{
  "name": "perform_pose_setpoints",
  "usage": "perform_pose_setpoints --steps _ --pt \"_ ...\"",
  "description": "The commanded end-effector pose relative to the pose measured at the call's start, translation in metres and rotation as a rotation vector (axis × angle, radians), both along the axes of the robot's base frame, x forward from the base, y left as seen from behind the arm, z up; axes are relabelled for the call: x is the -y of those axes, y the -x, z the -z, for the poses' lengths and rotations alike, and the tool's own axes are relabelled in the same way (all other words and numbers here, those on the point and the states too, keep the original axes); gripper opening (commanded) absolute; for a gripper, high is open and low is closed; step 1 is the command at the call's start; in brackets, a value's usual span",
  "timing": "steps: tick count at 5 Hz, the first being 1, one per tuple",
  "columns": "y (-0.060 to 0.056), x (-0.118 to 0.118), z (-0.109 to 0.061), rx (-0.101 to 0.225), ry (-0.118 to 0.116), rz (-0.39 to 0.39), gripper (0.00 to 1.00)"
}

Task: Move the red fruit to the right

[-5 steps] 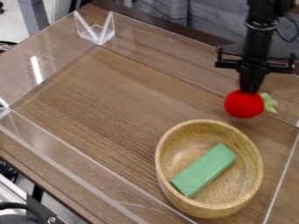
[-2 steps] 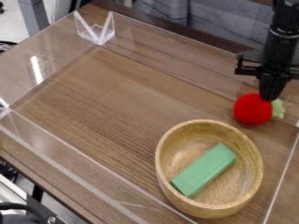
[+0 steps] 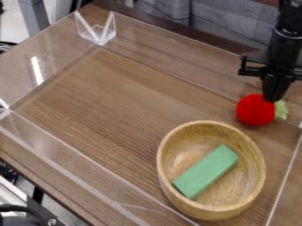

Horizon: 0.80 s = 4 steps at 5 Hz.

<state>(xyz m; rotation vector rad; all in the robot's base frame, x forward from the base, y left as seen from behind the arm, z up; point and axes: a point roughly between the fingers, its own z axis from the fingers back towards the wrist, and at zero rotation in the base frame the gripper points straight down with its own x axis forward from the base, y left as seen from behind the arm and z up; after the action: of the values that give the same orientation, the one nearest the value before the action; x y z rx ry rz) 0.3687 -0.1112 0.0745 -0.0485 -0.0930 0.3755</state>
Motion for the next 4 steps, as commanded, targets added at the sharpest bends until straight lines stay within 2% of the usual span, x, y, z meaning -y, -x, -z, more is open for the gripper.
perform_pose_setpoints --steps 1,2,4 --pt "-0.008 0.004 -0.012 0.071 0.015 0.049 0.00" --pt "-0.002 0.009 0.001 0.069 0.011 0.105 0.00" --pt "-0.006 -0.006 -0.010 0.069 0.002 -0.008 0.00"
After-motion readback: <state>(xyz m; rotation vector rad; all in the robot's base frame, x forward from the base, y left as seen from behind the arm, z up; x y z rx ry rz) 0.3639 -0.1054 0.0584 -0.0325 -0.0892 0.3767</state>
